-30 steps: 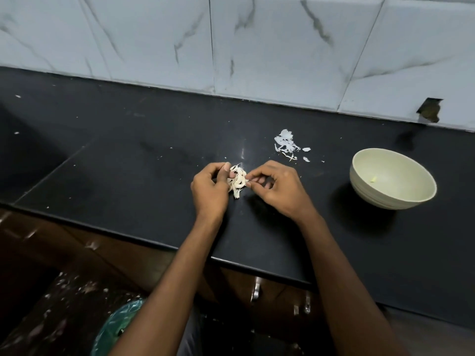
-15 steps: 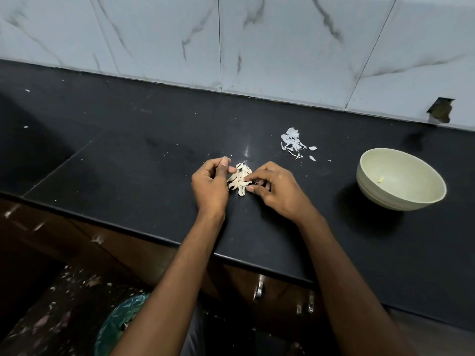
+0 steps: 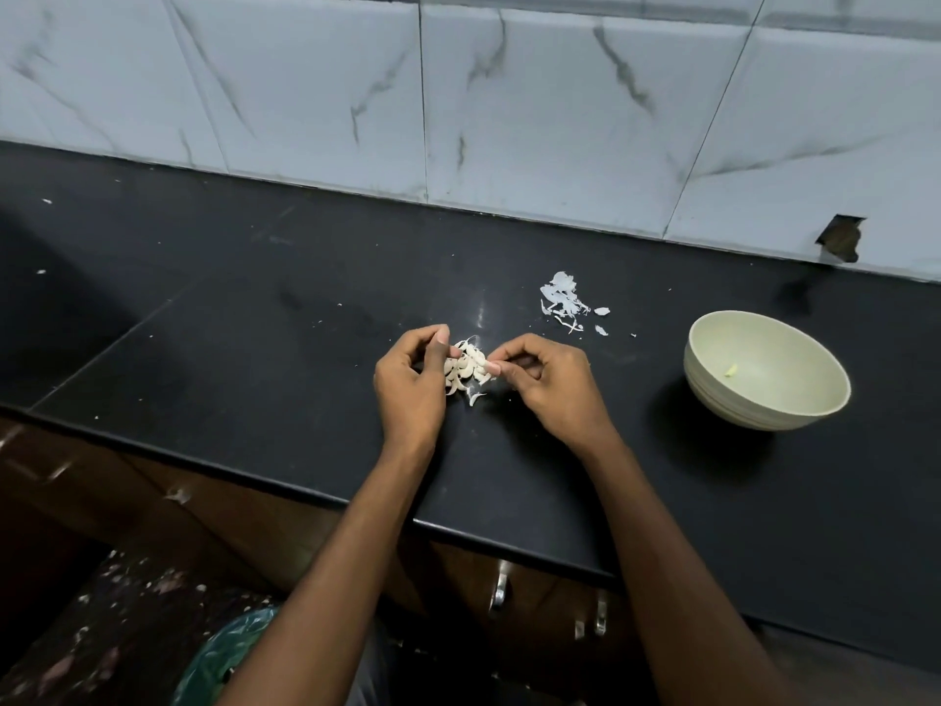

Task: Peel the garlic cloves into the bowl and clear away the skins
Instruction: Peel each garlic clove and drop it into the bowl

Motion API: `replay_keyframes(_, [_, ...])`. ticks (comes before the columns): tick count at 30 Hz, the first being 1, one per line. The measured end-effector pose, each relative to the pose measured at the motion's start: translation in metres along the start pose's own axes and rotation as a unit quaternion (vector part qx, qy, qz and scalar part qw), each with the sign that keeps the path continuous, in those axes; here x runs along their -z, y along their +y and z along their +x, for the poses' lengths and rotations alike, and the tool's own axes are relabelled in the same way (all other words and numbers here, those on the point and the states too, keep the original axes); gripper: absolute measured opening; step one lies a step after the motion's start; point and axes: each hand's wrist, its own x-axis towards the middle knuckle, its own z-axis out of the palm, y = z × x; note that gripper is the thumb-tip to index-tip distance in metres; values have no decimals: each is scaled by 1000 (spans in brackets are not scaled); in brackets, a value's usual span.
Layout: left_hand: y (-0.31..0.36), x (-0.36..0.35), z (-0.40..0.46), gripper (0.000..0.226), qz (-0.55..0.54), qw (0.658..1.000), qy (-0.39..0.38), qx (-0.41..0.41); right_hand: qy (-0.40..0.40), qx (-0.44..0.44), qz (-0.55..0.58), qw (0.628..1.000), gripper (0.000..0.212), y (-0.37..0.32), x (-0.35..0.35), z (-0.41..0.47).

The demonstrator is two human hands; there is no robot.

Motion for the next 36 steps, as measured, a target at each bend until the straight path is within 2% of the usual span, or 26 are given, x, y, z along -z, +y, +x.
replay_keyframes(8, [3, -1, -2, 10, -11, 999, -23, -19, 9, -29, 89, 996, 9, 1, 2, 2])
replay_keyframes(13, [9, -3, -4, 10, -9, 995, -96, -20, 5, -60, 169, 984, 29, -2, 0, 5])
replay_keyframes(17, [7, 0, -2, 12, -4, 990, -143, -17, -4, -78, 218, 973, 28, -4, 1, 3])
replay_keyframes(20, [4, 0, -1, 11, -6, 992, -124, -13, -14, -91, 244, 965, 24, -5, 1, 3])
replay_keyframes(26, [6, 3, -1, 13, -77, 996, -47, 28, -16, -90, 209, 974, 24, -7, -1, 1])
replay_keyframes(32, [9, 1, -4, 18, -87, 994, -56, 21, 13, -76, 210, 975, 26, -13, 7, -1])
replay_keyframes(36, [10, -5, -10, 17, -82, 993, -84, -11, -8, -65, 204, 977, 20, -16, 7, -5])
